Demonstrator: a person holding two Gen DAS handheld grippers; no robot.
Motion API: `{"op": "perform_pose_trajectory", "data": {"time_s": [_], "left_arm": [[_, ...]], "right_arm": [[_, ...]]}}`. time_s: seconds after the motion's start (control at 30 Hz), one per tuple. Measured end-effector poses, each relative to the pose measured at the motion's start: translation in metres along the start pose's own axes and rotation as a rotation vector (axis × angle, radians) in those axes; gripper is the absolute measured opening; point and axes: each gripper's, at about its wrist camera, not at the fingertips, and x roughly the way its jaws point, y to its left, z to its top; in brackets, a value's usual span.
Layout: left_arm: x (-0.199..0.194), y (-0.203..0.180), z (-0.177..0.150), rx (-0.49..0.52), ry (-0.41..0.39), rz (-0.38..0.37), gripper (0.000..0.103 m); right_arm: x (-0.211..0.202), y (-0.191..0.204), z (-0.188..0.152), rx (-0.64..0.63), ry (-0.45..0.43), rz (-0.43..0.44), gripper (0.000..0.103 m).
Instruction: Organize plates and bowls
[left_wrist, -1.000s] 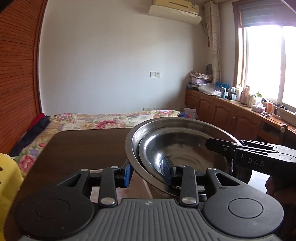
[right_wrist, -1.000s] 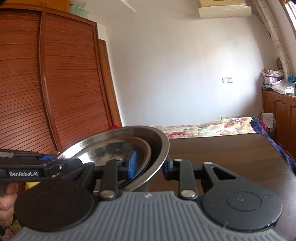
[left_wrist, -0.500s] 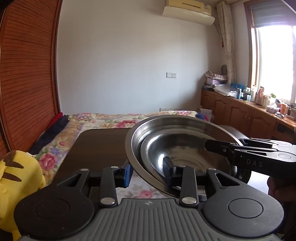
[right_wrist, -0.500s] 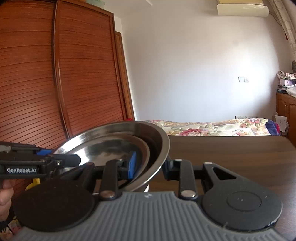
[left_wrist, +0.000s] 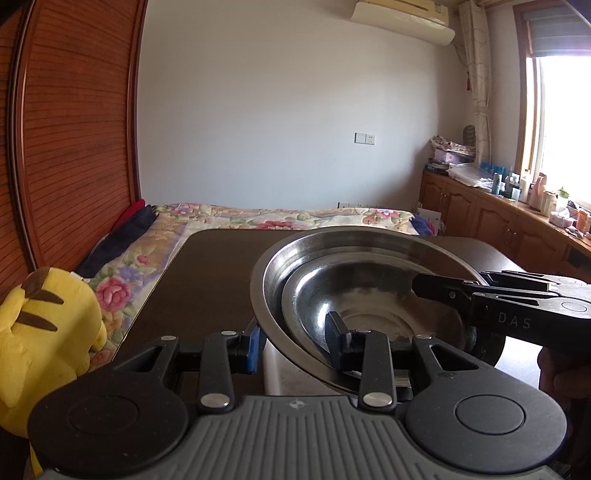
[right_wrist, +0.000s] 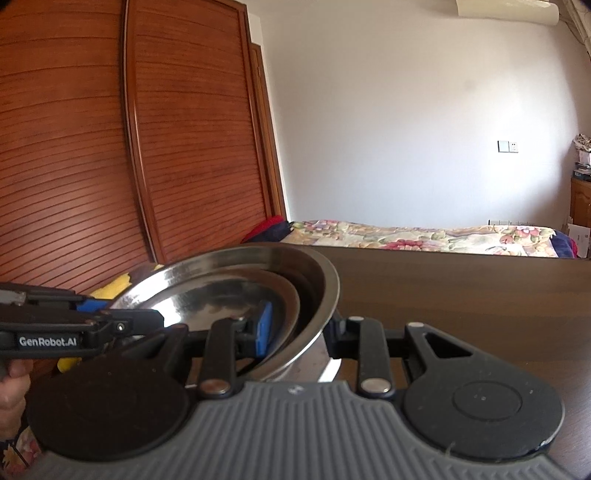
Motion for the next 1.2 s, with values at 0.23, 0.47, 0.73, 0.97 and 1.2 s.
{"op": "perform_pose_trajectory", "data": {"time_s": [0.23,0.47,0.73,0.97,1.2], "left_arm": [[0.006,0.005,-0.007,-0.016,0.024,0.001,0.037],[0.012,0.004,-0.014,-0.02,0.05,0.001,0.037],[0.013,-0.001,-0.015,0.008,0.048,0.011,0.038],[0.013,-0.003,-0.014,0.012,0.049,0.004,0.039],[0.014,-0.004,-0.014,0.021,0.057,0.002,0.042]], "right_arm": [[0.007,0.003,-0.004,-0.007,0.021,-0.008,0.031],[0.012,0.004,-0.009,-0.014,0.037,-0.016,0.031],[0.015,0.0,-0.011,0.006,0.052,-0.007,0.033],[0.017,0.003,-0.011,-0.013,0.061,-0.008,0.039],[0.003,0.003,-0.001,-0.04,0.026,-0.047,0.062]]}}
